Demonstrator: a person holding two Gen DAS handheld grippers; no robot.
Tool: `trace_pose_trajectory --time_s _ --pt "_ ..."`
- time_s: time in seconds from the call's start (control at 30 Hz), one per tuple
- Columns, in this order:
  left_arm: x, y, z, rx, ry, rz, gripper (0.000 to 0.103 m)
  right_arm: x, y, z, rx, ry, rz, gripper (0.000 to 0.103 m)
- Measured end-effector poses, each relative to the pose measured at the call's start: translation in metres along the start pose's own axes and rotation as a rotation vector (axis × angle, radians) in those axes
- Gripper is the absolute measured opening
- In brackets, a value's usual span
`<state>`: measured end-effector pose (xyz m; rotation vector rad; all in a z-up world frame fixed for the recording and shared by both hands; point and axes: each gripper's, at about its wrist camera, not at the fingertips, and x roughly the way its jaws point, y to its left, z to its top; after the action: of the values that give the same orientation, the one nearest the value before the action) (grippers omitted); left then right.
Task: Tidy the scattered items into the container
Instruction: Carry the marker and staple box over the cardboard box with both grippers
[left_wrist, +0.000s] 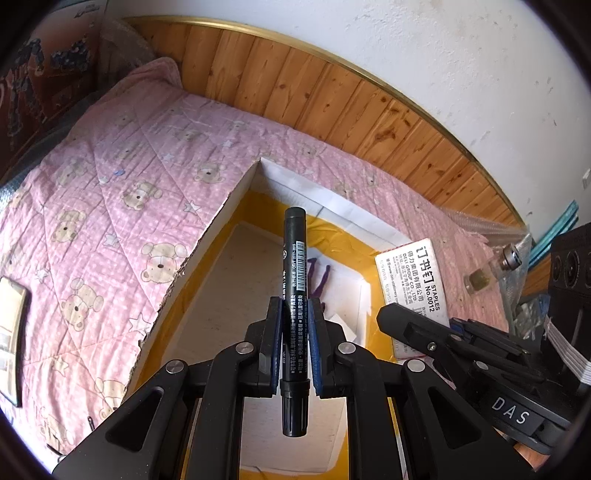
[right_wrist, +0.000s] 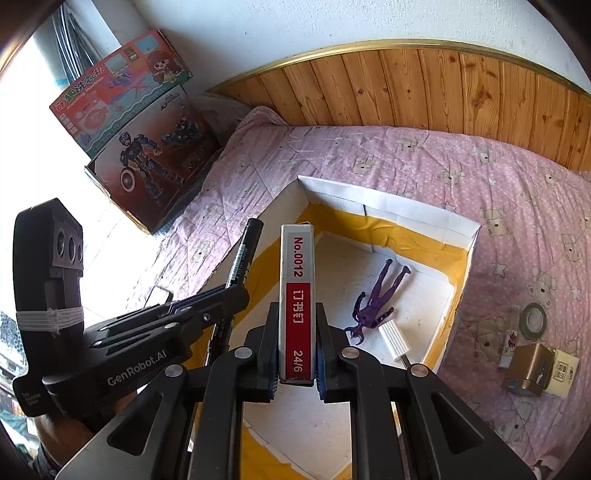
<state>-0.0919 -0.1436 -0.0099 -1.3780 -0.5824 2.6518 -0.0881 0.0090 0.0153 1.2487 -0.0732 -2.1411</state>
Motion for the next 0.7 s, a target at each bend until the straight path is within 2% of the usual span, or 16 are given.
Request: trace_pose_trajectory --time_s 0.7 --pt "0.000 0.021 0.013 -0.081 0.000 -0.001 0.013 0.047 0.004 0.026 0.056 0.114 -0.022 0.016"
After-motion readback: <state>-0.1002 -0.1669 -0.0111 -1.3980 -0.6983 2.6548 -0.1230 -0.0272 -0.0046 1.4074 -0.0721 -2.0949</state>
